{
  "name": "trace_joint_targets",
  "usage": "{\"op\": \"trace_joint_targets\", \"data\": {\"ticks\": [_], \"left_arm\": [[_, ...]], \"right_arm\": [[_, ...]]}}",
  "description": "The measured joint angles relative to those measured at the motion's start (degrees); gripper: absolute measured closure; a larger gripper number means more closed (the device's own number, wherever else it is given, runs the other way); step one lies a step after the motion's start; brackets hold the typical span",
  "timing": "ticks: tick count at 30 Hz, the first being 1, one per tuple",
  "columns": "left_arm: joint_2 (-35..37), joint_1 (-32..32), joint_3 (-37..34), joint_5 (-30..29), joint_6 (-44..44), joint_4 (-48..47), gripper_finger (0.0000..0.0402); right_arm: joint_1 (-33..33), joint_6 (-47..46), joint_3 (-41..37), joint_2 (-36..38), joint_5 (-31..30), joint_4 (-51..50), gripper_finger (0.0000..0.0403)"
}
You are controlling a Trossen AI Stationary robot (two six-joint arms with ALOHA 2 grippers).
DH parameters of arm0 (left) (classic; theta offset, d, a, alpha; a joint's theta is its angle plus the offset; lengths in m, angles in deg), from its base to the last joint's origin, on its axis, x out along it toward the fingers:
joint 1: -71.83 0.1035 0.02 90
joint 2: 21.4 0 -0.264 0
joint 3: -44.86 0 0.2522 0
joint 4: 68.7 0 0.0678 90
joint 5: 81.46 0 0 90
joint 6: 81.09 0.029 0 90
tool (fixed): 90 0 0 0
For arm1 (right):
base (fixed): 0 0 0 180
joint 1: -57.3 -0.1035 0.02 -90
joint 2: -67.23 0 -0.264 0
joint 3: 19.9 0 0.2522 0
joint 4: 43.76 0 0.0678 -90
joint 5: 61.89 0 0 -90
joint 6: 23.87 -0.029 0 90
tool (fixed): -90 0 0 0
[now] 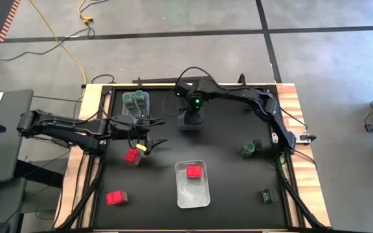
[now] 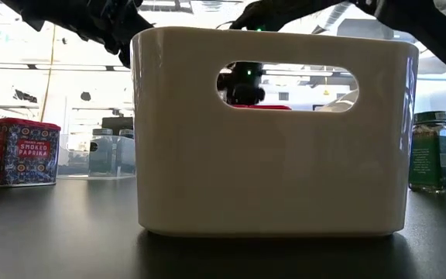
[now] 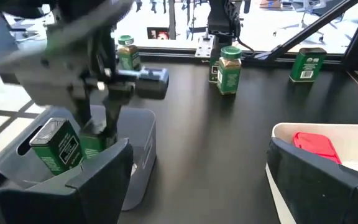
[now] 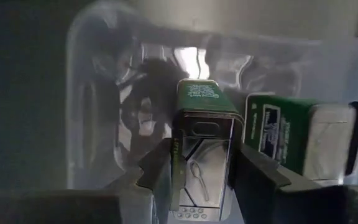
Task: Sort spices by type
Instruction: Put the bottom left black seasoning can into the black bin
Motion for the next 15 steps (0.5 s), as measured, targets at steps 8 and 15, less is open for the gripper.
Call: {"op": "trace_joint_targets", "data": {"ticks": [8,15], "left_arm": [[0.00,0.00,0.02,-0.15,-0.03,-1.27,0.0050],[0.00,0.00,0.02,-0.84,-0.32,-1.40,0.0050]], "right_arm": [[0.18,1.86,0.04,-1.42,-3.96,-0.29,0.0241],[0.13,3.18,0.04,-2.00,-4.00,0.75,0.0240]]}}
